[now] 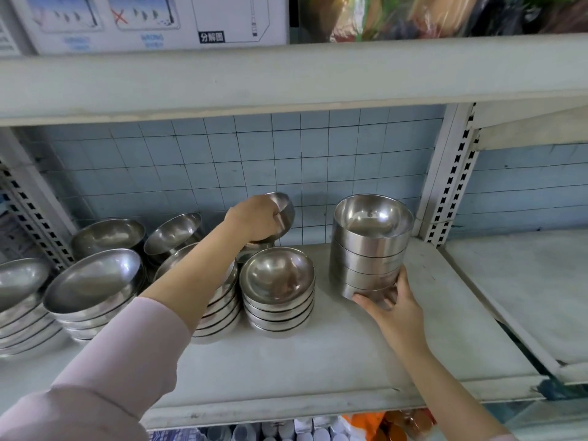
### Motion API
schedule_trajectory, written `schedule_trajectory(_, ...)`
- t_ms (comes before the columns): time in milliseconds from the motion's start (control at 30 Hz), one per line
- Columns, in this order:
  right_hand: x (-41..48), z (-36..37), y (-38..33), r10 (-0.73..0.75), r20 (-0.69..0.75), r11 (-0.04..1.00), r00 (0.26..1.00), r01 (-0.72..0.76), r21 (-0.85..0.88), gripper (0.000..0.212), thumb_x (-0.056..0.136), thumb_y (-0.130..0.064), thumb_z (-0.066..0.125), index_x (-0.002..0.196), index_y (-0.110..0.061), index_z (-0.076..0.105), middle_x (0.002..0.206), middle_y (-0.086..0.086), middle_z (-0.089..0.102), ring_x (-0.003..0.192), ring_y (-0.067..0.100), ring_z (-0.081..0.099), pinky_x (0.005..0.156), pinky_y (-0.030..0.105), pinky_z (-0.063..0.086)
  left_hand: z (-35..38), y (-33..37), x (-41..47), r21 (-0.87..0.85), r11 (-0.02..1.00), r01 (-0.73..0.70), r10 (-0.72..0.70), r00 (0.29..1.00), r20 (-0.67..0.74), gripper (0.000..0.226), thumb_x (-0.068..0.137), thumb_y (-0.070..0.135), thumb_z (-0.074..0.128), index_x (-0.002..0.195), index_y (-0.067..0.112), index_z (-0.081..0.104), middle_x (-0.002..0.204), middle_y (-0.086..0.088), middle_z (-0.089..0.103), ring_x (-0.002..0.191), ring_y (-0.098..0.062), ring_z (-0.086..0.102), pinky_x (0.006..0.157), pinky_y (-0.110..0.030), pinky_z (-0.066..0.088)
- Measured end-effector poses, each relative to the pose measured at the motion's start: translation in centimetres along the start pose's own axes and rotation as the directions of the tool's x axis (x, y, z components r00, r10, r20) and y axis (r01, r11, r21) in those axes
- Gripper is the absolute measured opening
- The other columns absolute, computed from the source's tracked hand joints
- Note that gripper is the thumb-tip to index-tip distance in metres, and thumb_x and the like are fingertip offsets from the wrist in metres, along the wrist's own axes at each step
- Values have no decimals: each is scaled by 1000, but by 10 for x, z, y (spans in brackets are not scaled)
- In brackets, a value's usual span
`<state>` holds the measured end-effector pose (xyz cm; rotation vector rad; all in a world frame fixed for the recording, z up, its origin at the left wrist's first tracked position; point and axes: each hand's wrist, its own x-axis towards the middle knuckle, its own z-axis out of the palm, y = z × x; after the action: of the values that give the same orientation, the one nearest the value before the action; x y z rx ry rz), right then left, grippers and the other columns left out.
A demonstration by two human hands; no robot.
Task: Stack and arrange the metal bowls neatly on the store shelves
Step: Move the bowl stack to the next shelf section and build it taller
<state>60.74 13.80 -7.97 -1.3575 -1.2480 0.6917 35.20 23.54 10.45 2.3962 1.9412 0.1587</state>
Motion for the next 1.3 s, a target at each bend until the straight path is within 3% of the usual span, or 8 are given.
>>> schedule_trajectory(233, 1, -3, -1, 8, 31, 1000, 999, -9, 13, 107, 60, -46, 91, 146, -50, 26, 125, -33, 55, 112, -8, 57, 94, 17, 46, -11, 45, -19, -70, 993, -92, 79, 982, -171, 31, 96, 20, 37, 117, 23, 60, 100, -3, 64, 86, -27, 59, 67, -33, 42)
schedule_trajectory(333, 5, -7, 1, 24, 49, 1000, 999, -24, 13, 108, 59, -46, 91, 145, -51, 25, 110, -49, 52, 104, -21, 54, 79, -1, 42, -16, 63, -25, -84, 988, -131, 102, 953, -284, 26, 96, 18, 37, 109, 26, 59, 90, -3, 60, 78, -29, 57, 63, -31, 39)
schedule_trajectory(467, 13, -14, 2, 36, 110, 999, 993, -38, 15, 111, 59, -40, 91, 149, -43, 26, 111, -44, 50, 98, -23, 54, 76, -1, 42, -25, 82, -32, -93, 976, -198, 142, 897, -419, 21, 96, 17, 40, 107, 25, 57, 83, -8, 61, 73, -33, 57, 58, -31, 40)
schedule_trajectory(633, 23, -26, 6, 49, 189, 999, 981, -48, -12, 98, 56, -39, 92, 122, -71, 29, 103, -42, 57, 95, -22, 58, 76, -1, 43, -28, 105, -45, -78, 934, -350, 261, 812, -522, 15, 97, 19, 46, 104, 23, 59, 78, -3, 60, 73, -33, 56, 59, -34, 45)
schedule_trajectory(700, 28, -31, 8, 41, 231, 999, 972, -40, -6, 98, 58, -31, 93, 116, -76, 30, 102, -47, 57, 97, -19, 59, 79, 2, 44, -23, 111, -53, -53, 919, -391, 310, 799, -516, 18, 97, 18, 48, 109, 23, 61, 84, -3, 63, 78, -31, 58, 63, -37, 50)
schedule_trajectory(867, 36, -39, 13, 14, 293, 999, 956, -25, 35, 92, 58, -22, 94, 120, -60, 37, 114, -31, 61, 103, 1, 67, 83, 11, 50, -14, 115, -61, -35, 886, -463, 394, 791, -468, 28, 96, 10, 53, 120, 20, 65, 91, 4, 65, 90, -26, 59, 70, -30, 43)
schedule_trajectory(1067, 42, -44, 13, 2, 333, 998, 943, -25, 64, 89, 59, -16, 94, 122, -52, 42, 110, -31, 67, 98, 1, 69, 82, 15, 53, -15, 119, -66, -48, 836, -546, 495, 789, -364, 28, 96, 7, 55, 121, 13, 66, 97, -2, 68, 97, -25, 58, 83, -38, 49)
schedule_trajectory(1300, 42, -44, 18, 6, 323, 991, 946, -49, 125, 95, 59, -9, 93, 136, -36, 44, 119, -11, 68, 102, 3, 69, 77, 10, 50, -12, 122, -53, -137, 806, -576, 533, 807, -255, 25, 97, 1, 51, 115, 9, 67, 93, 0, 65, 98, -23, 52, 89, -43, 46)
